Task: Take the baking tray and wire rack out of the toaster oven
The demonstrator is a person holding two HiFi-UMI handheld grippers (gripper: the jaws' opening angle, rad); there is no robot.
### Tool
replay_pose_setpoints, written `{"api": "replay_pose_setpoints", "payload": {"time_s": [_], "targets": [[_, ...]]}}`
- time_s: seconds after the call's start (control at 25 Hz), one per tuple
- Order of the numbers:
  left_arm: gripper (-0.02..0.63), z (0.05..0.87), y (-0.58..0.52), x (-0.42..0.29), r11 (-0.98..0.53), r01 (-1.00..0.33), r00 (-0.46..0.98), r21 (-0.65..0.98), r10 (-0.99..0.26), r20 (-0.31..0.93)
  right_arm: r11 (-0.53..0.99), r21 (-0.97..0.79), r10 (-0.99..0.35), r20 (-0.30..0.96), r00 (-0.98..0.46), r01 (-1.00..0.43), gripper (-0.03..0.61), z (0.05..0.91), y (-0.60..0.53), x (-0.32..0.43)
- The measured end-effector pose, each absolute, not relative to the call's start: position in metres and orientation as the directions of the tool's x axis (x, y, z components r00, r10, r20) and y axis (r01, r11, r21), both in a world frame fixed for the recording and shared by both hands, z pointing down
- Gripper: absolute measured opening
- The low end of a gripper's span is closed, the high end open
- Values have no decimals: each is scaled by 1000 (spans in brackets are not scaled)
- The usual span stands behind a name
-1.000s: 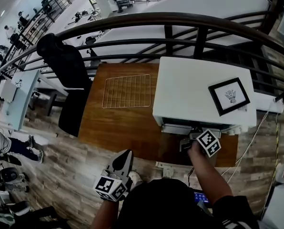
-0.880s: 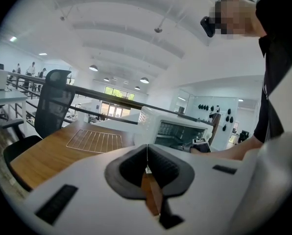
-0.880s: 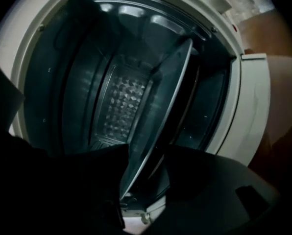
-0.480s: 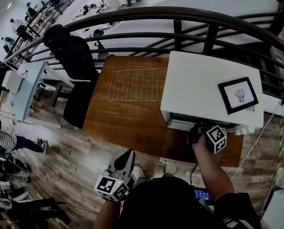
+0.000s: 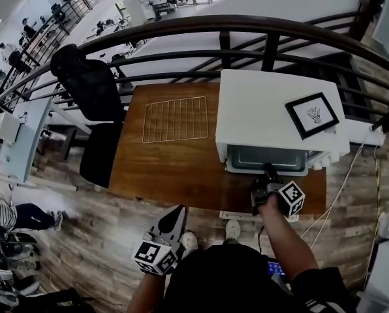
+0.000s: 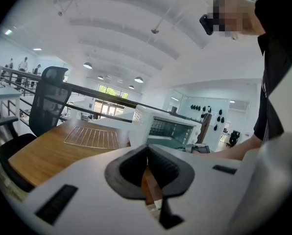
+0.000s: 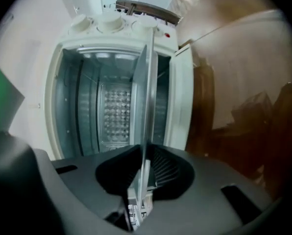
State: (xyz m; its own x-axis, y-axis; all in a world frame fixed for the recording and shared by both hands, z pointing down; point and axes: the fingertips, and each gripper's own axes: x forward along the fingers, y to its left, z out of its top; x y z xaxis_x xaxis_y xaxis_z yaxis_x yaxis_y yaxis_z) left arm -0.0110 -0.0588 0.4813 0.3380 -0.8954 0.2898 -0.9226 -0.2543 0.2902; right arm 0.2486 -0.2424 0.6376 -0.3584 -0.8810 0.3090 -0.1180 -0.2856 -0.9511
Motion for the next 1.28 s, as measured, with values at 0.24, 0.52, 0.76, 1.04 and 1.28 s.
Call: {"api": "replay_pose_setpoints", "payload": {"time_s": [0.24,0.52,0.76,1.04,1.28], "targets": [[12,481,-49,-14,-306,-905,389,294,-875,287,-281,-956,-892,294,-343,-89,58,632,-210,250],[12,476,-45,-6,-367,-883,445,293,-854,269,-266,-961,-896,275,-348,-73,60,625,-174,255],[12,476,-41,6,-420,-858,496,296,-829,260,-263,-963,-899,269,-347,-67,64,620,-146,258],[12,481,-34,22,-488,-813,569,319,-782,253,-265,-963,-906,266,-328,-50,63,618,-109,269],[12,479,-26,28,-542,-770,626,336,-744,233,-268,-961,-906,273,-322,-62,63,613,-71,267]]}}
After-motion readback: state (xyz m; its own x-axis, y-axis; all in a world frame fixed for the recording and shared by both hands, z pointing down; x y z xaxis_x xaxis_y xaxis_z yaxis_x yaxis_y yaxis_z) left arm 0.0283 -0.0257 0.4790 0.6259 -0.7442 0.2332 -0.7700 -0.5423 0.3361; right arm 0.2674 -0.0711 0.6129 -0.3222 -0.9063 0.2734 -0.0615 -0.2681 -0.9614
